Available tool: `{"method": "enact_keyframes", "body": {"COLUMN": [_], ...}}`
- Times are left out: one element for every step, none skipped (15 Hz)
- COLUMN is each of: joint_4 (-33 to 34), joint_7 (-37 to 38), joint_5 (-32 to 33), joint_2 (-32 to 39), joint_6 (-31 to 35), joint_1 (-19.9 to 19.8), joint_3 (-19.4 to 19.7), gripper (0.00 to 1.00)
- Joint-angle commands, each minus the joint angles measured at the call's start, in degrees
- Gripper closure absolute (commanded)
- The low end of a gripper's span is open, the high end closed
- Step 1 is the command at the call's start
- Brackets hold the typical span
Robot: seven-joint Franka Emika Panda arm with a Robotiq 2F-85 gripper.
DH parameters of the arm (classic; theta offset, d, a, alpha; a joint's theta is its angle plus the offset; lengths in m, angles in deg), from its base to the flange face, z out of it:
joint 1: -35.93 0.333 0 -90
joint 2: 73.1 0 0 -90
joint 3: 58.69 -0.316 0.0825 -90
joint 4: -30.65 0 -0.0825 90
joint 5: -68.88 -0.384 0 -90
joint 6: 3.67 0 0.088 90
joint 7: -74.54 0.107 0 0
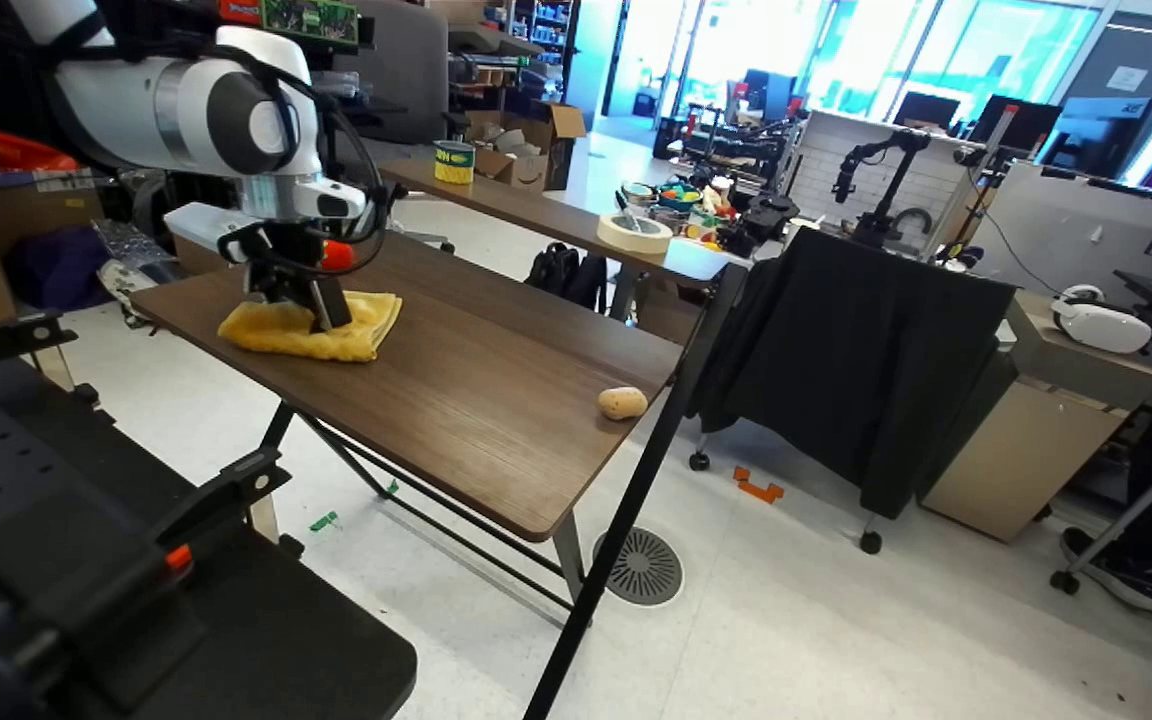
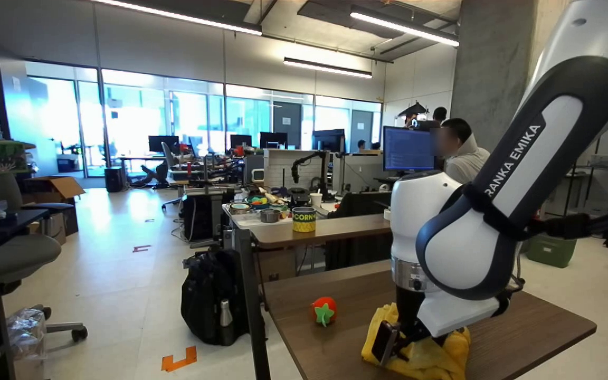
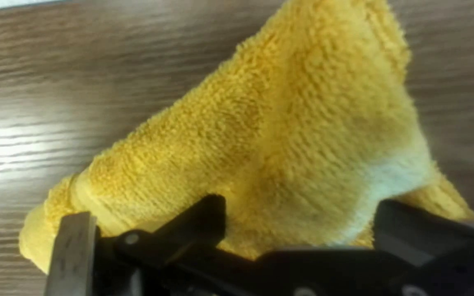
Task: Wipe the table with the orange towel
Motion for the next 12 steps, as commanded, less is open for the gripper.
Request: {"method": "enact_keyframes", "body": {"joint_4": [-3.4,-2.4,-1.1,-0.7,-0.7,-0.3,0.3,1.2,1.9,2.2,2.6,3.1], "joint_7": [-4.7,-2.6,0.5,2.7,3.1,3.9,5.3,5.9,7.0,7.6,8.9,10.0], "joint_5": [0.3,0.7,1.4,1.1,0.3,-0.7,-0.7,-1.3,-1.5,-1.7,-1.5,-1.5], "joint_2": [0.7,1.7,3.0,3.4,3.5,3.7,4.5,5.2,6.3,7.2,8.3,9.1], "joint_6": [0.7,1.0,2.6,3.6,4.1,3.1,3.7,1.6,1.4,0.6,0.7,0.7], "joint_1": [1.3,2.8,4.2,4.5,2.9,2.0,2.0,0.8,-0.1,-1.2,-1.8,-2.7], "joint_3": [-0.4,2.2,5.9,8.0,9.3,10.4,12.7,13.8,15.4,16.5,18.2,19.5], "gripper": [0.00,0.00,0.00,0.00,0.00,0.00,0.00,0.00,0.00,0.00,0.00,0.00]}}
